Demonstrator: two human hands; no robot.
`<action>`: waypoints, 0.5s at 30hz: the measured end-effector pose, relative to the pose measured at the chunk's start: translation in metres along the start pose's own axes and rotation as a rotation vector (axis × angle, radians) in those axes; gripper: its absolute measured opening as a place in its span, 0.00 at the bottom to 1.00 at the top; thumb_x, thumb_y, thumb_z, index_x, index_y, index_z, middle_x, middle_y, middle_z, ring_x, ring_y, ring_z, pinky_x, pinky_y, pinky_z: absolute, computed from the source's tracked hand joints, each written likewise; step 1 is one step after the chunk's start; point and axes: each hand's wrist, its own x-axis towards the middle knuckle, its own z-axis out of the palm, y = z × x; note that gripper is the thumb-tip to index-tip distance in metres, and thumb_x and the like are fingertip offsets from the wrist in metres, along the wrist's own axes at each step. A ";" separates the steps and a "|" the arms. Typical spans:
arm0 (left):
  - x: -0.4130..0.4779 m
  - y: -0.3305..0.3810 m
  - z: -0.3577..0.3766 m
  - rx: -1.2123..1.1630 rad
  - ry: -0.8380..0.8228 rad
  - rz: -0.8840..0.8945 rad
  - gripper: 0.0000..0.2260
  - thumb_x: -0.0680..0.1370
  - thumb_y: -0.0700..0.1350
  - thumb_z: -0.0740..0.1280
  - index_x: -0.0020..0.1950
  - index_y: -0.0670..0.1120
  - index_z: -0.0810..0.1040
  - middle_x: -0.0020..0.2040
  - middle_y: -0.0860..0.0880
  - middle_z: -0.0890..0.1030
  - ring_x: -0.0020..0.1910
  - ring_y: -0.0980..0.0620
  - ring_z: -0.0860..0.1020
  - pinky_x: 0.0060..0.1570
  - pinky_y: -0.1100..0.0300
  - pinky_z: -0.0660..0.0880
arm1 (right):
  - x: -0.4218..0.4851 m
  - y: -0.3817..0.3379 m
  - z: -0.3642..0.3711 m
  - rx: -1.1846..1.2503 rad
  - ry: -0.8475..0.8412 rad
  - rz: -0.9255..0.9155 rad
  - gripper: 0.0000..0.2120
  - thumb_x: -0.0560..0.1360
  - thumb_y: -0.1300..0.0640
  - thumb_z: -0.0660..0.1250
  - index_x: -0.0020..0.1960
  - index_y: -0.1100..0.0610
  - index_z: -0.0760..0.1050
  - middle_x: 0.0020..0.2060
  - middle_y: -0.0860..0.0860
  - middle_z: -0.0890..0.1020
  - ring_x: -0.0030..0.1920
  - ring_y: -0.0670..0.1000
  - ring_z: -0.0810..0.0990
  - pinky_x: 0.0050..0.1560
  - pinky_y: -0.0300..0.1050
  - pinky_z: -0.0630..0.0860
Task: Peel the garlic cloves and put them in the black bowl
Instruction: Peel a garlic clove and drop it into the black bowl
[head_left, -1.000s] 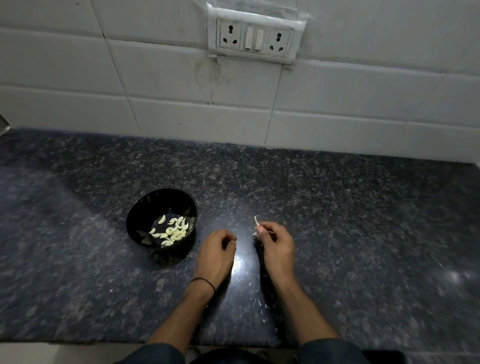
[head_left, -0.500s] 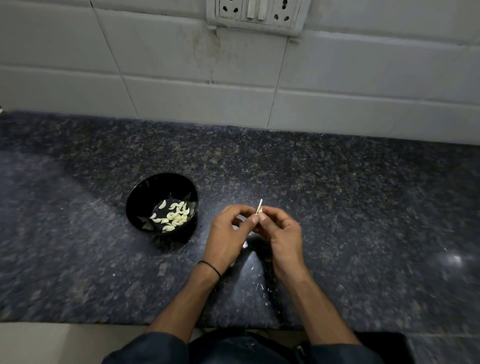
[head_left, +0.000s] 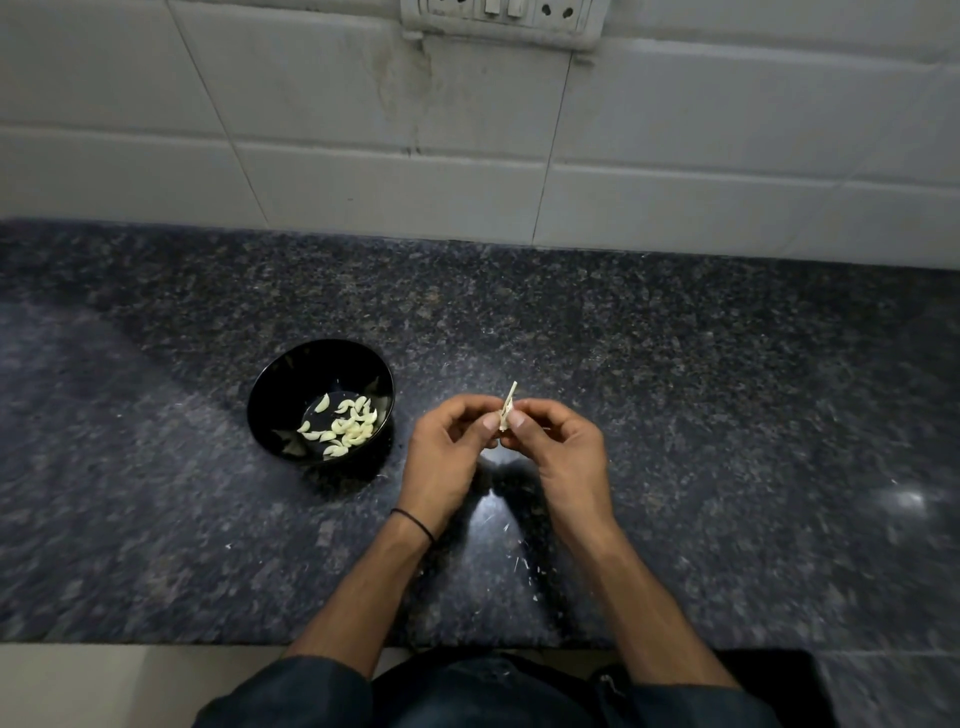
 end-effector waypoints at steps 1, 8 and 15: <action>0.000 0.000 0.000 -0.002 0.002 -0.003 0.06 0.79 0.34 0.68 0.54 0.39 0.83 0.47 0.44 0.86 0.46 0.49 0.83 0.48 0.58 0.80 | 0.000 -0.001 0.000 -0.033 0.007 -0.012 0.02 0.78 0.62 0.71 0.50 0.59 0.83 0.43 0.54 0.87 0.44 0.54 0.86 0.51 0.49 0.83; -0.005 0.004 0.005 -0.042 -0.011 -0.012 0.07 0.77 0.36 0.72 0.54 0.39 0.82 0.48 0.43 0.86 0.48 0.45 0.84 0.51 0.55 0.81 | -0.002 -0.005 0.002 -0.146 0.092 -0.040 0.02 0.77 0.62 0.72 0.46 0.57 0.82 0.39 0.53 0.87 0.39 0.51 0.85 0.47 0.49 0.82; -0.008 0.008 0.007 0.020 0.015 0.006 0.06 0.77 0.34 0.71 0.52 0.41 0.84 0.46 0.47 0.86 0.45 0.53 0.84 0.47 0.61 0.79 | -0.005 -0.007 0.005 -0.140 0.090 -0.019 0.05 0.78 0.62 0.70 0.46 0.57 0.84 0.38 0.52 0.87 0.36 0.47 0.83 0.42 0.42 0.80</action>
